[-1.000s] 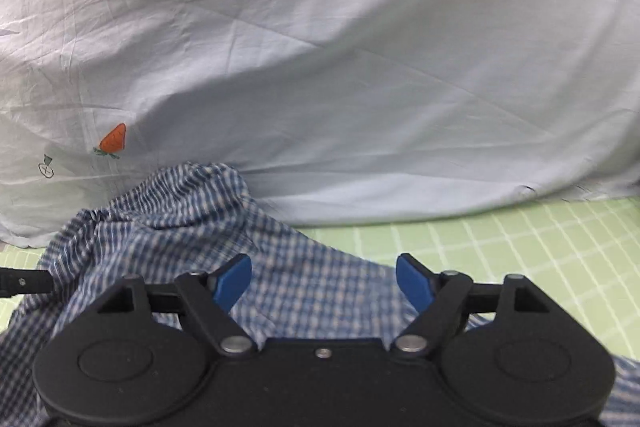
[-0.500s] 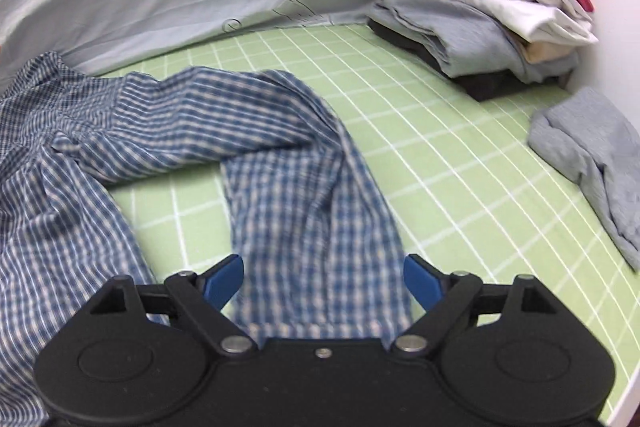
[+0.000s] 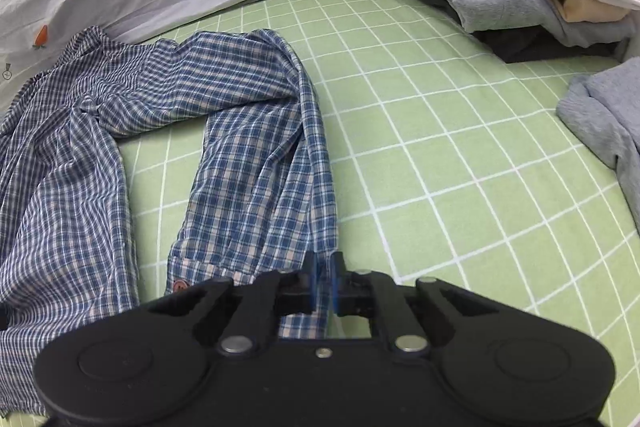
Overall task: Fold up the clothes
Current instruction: 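Lay the shirt flat with the left tool while the right tool straightens the other sleeve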
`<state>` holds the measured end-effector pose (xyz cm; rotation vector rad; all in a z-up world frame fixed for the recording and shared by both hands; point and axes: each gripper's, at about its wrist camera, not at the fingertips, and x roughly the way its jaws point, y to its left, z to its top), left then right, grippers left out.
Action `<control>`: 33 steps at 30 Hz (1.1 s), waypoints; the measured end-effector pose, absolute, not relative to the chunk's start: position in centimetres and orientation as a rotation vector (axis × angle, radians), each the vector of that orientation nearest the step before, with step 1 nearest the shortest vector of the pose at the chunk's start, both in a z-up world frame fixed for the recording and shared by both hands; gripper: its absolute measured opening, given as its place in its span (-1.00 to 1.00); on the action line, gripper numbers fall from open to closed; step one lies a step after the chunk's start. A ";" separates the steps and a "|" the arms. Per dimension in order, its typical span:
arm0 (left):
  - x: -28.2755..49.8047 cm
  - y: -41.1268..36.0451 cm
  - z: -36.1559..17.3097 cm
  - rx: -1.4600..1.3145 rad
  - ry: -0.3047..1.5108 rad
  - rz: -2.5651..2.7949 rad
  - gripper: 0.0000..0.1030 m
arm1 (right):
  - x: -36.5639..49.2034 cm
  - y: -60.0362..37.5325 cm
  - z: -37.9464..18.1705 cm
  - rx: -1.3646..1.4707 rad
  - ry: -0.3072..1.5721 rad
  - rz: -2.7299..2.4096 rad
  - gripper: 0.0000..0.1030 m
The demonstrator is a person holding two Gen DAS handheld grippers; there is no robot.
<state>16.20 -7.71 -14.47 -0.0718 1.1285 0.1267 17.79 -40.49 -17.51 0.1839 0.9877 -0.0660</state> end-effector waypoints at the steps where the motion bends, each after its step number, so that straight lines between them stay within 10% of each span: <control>1: 16.1 -8.2 -14.5 -0.075 1.130 0.131 0.55 | 18.2 -41.2 -17.4 0.173 0.982 -0.063 -0.92; 12: 18.2 -10.4 -15.9 -0.115 1.180 0.218 0.55 | 27.4 -51.3 -15.6 -0.008 0.816 -0.372 -0.90; 16: 18.6 -10.5 -16.9 -0.119 1.218 0.245 0.55 | 27.4 -50.4 -15.3 -0.054 0.780 -0.336 -0.28; 24: 19.0 -10.7 -17.1 -0.098 1.237 0.240 0.67 | 23.5 -42.6 -18.2 -0.021 0.831 -0.005 0.13; 29: 19.1 -10.6 -17.1 -0.103 1.245 0.228 0.68 | 23.5 -41.7 -19.9 -0.034 0.872 -0.001 -0.14; 30: 19.0 -10.5 -17.1 -0.108 1.246 0.227 0.68 | 23.4 -42.0 -19.8 -0.017 0.872 0.008 -0.63; 33: 19.0 -10.3 -17.2 -0.125 1.249 0.225 0.70 | 23.1 -43.4 -19.3 0.008 0.893 -0.016 -0.89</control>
